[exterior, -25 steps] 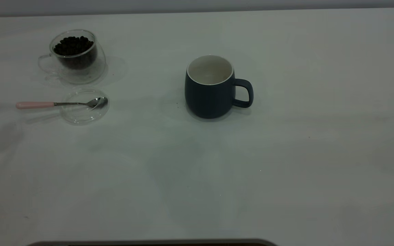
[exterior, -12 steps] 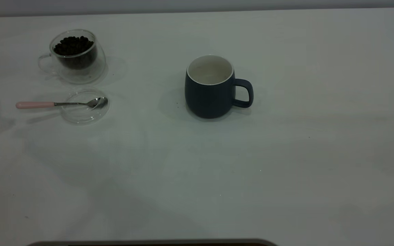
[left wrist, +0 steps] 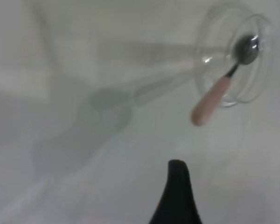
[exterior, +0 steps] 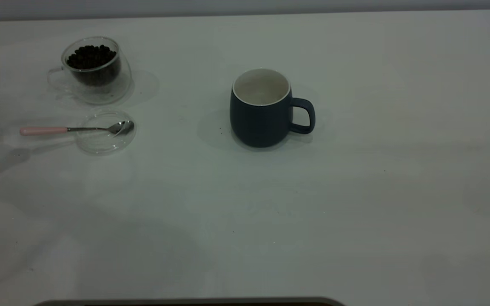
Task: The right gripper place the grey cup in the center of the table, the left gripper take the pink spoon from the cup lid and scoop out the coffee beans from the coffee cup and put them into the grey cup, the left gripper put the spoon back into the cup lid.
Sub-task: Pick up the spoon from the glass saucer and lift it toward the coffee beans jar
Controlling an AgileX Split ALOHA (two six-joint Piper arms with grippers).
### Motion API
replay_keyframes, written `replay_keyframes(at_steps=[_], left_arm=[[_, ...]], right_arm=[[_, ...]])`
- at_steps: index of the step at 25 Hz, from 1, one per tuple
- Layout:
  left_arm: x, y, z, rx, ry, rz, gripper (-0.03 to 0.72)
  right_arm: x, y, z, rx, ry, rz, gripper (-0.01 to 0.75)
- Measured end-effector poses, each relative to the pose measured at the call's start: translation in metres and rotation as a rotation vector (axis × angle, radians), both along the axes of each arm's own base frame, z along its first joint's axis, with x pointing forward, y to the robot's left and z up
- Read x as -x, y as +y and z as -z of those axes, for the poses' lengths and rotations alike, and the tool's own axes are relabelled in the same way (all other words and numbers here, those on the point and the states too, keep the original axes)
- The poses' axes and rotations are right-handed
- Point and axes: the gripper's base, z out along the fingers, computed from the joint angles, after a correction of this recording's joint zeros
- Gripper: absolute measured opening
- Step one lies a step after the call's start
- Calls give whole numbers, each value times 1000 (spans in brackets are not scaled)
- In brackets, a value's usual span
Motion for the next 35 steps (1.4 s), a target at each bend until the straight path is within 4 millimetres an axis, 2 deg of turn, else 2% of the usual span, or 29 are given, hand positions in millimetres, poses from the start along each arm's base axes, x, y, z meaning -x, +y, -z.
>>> replay_keyframes(at_steps=[3, 11, 17, 30, 35], left_arm=[[2, -1, 16, 13, -11, 23, 681], [-10, -1, 37, 57, -119, 44, 681], [-16, -9, 52, 115, -114, 64, 681], [-20, -24, 53, 196, -150, 73, 681], [-18, -30, 63, 234, -125, 76, 681]], right_arm=[[0, 0, 0, 0, 0, 0, 588], [0, 0, 0, 0, 0, 0, 588], [0, 0, 0, 0, 0, 0, 588], [0, 0, 0, 0, 0, 0, 588], [0, 0, 0, 0, 0, 0, 588]])
